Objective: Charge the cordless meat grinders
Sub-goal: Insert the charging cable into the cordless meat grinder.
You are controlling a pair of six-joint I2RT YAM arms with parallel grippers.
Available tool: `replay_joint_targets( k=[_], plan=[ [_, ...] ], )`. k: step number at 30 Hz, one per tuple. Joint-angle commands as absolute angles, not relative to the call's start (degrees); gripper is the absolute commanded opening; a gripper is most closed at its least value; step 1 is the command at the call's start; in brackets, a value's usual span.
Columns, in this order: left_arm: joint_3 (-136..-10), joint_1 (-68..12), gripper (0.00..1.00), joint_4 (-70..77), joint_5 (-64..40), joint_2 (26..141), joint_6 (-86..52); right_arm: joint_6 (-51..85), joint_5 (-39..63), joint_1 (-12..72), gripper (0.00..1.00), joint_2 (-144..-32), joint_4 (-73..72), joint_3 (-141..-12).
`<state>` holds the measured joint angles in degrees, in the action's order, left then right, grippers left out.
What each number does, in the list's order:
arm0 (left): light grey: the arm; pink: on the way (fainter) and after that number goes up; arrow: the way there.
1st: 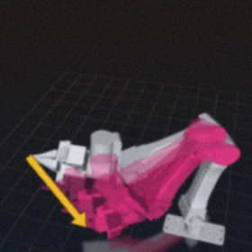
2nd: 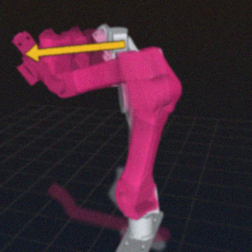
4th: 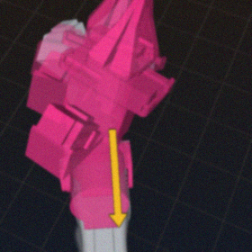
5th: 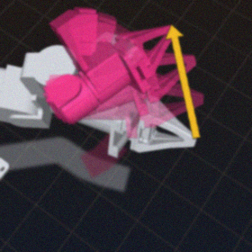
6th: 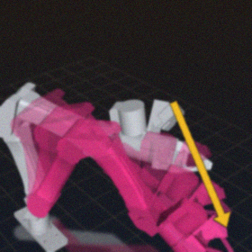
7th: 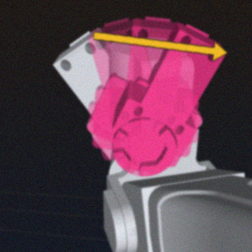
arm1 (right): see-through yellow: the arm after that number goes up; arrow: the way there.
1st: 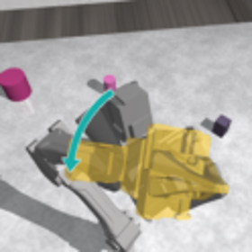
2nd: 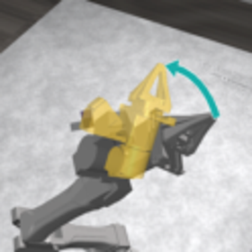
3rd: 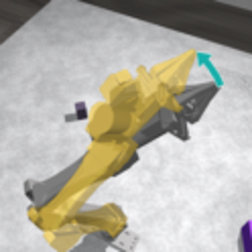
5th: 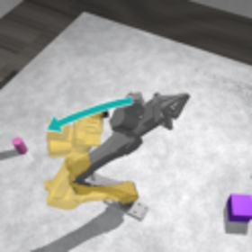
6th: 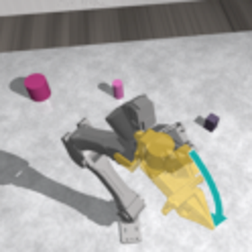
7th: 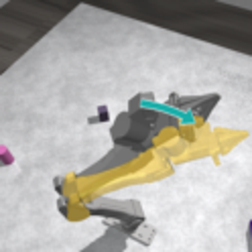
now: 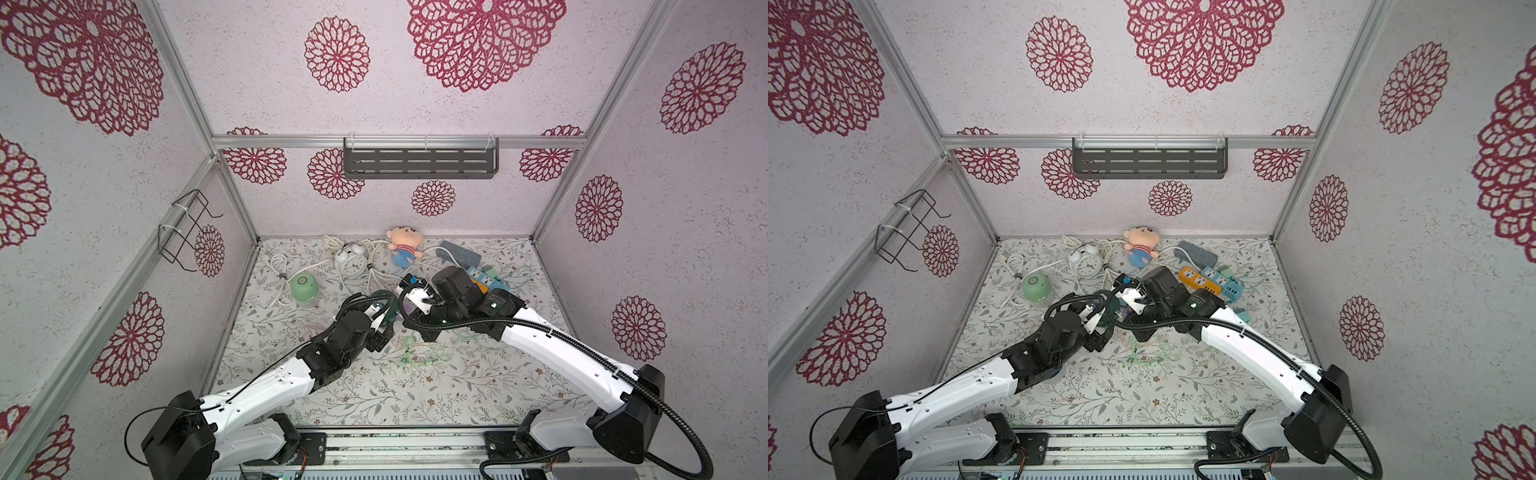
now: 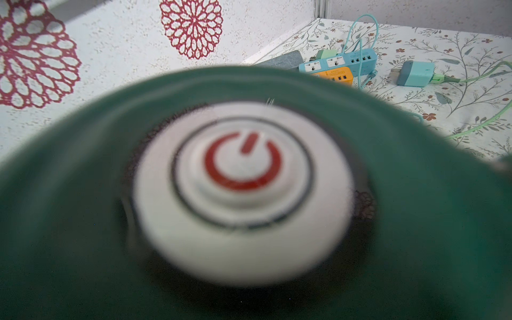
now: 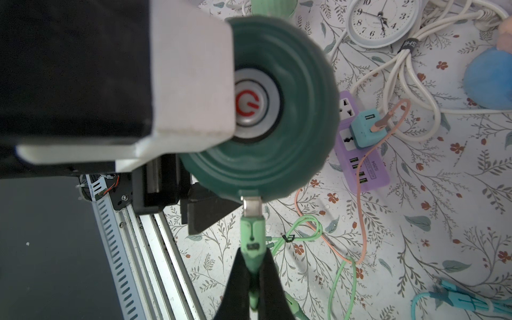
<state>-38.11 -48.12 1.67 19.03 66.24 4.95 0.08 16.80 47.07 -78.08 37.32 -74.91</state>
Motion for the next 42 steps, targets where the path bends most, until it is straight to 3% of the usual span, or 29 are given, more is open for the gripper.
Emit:
replay_joint_targets(
  k=[1, 12, 27, 42],
  plan=[
    [-38.3, -50.2, 0.67, 2.2, 16.8, 66.2, 7.7, 0.6, 18.5, 46.7, 0.00, -74.8, 32.0, -78.7],
    [-39.0, -51.0, 0.66, 2.0, 17.0, 66.4, 8.1, 1.1, 20.1, 46.1, 0.00, -75.1, 31.6, -78.5],
    [-42.1, -61.1, 0.60, -6.0, 20.7, 66.7, 11.5, -0.9, 23.6, 42.2, 0.00, -80.7, 32.4, -85.9],
    [-44.0, -67.6, 0.57, -4.8, 20.7, 69.1, 9.3, -1.8, 25.3, 42.2, 0.00, -86.6, 33.4, -92.0]
  ],
)
